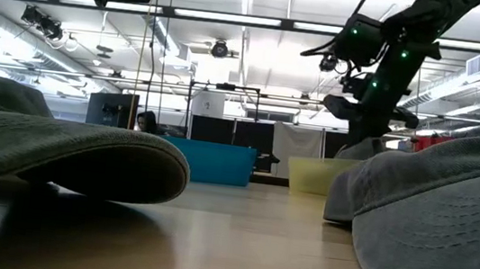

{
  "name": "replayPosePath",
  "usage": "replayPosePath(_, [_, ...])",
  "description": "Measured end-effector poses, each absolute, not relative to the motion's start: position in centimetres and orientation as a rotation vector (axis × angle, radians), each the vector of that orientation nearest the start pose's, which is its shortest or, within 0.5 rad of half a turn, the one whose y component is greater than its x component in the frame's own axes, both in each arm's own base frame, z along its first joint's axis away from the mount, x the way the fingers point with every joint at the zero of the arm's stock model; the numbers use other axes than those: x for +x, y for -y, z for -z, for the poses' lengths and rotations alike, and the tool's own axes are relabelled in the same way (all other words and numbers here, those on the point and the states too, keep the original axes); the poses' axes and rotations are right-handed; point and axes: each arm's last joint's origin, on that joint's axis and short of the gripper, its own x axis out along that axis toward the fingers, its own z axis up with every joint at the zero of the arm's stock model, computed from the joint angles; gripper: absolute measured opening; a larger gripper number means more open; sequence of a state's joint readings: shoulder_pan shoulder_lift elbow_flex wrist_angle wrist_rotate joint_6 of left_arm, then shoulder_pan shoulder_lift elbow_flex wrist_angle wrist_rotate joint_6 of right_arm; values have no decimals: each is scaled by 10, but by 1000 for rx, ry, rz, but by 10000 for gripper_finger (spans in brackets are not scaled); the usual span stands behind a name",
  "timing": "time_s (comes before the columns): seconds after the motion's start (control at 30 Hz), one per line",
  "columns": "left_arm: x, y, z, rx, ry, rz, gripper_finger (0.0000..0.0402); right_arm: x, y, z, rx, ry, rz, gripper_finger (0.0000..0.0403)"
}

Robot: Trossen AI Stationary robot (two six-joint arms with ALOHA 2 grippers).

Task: Pick & Place hat
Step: Put the top blue cap into the yellow bin

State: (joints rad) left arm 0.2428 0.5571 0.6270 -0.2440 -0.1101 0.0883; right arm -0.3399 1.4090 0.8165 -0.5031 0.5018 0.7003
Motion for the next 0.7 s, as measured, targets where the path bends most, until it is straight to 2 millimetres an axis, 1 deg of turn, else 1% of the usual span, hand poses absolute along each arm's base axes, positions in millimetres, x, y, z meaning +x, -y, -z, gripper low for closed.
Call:
replayPosePath(0.23, [127,-35,-303,77,-190,-344,124,238,98,-194,378,-888,1025,82])
replayPosePath(0.3, [127,-35,-303,77,-190,-345,124,239,99,-198,361,-902,1000,98])
replayPosePath(0.43, [127,-35,-303,76,-190,-344,124,248,100,-223,326,-932,907,124])
replayPosePath(0.53, [127,-35,-303,76,-191,-344,124,252,102,-248,223,-975,881,131])
replayPosePath(0.6, [127,-35,-303,76,-190,-344,124,250,104,-262,112,-1010,931,129])
replayPosePath(0.67, [127,-35,-303,76,-191,-344,124,245,108,-269,27,-1046,1030,119])
replayPosePath(0.7, [127,-35,-303,76,-190,-344,124,241,110,-270,21,-1057,1077,110])
